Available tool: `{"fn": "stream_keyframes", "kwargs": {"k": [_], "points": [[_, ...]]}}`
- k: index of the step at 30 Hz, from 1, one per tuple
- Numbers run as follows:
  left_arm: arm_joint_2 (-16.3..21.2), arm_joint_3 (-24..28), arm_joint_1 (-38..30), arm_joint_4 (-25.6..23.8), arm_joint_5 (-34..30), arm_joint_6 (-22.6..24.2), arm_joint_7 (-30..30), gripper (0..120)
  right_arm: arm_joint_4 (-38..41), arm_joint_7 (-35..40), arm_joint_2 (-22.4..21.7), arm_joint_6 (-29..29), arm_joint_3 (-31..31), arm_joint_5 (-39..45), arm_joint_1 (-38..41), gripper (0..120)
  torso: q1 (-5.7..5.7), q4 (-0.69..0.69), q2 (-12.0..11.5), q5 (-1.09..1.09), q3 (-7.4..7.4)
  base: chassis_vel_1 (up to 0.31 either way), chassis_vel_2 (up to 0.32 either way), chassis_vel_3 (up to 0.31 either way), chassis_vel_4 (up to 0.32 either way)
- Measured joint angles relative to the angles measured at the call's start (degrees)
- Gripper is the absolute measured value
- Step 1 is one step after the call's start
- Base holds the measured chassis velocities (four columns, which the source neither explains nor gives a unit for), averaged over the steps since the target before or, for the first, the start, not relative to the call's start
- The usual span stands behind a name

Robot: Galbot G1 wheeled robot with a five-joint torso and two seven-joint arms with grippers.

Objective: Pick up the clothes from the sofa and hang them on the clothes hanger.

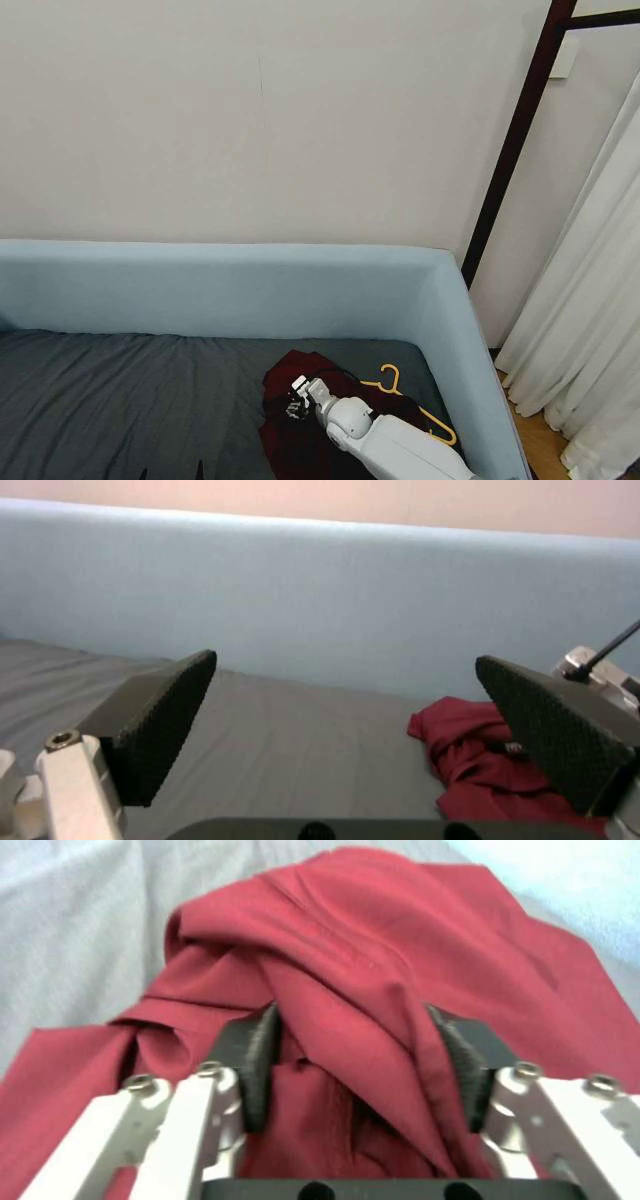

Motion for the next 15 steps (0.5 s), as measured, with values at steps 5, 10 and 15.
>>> {"fn": "stream_keyframes", "kwargs": {"k": [5,10,15], "points": [[0.03,0.07,0.0,0.07,0.02,-0.37,-0.01,99,0.8,0.44,-0.24,0.28,-0.34,0.14,0.42,29,0.0,0.0,0.0,0.0,0.0,0.0,0.0,0.0,0.0],[0.0,0.25,-0.05,0.29,0.07,-0.65,-0.02,99,1.73,1.15,-0.66,0.68,-0.34,0.41,0.62,11,0.0,0.0,0.0,0.0,0.0,0.0,0.0,0.0,0.0],[-0.01,0.44,-0.19,0.6,0.13,-0.84,-0.03,99,3.54,1.95,-1.46,0.68,-0.31,1.48,1.17,0,0.0,0.01,0.0,0.01,0.0,0.0,0.0,0.0,0.0]]}}
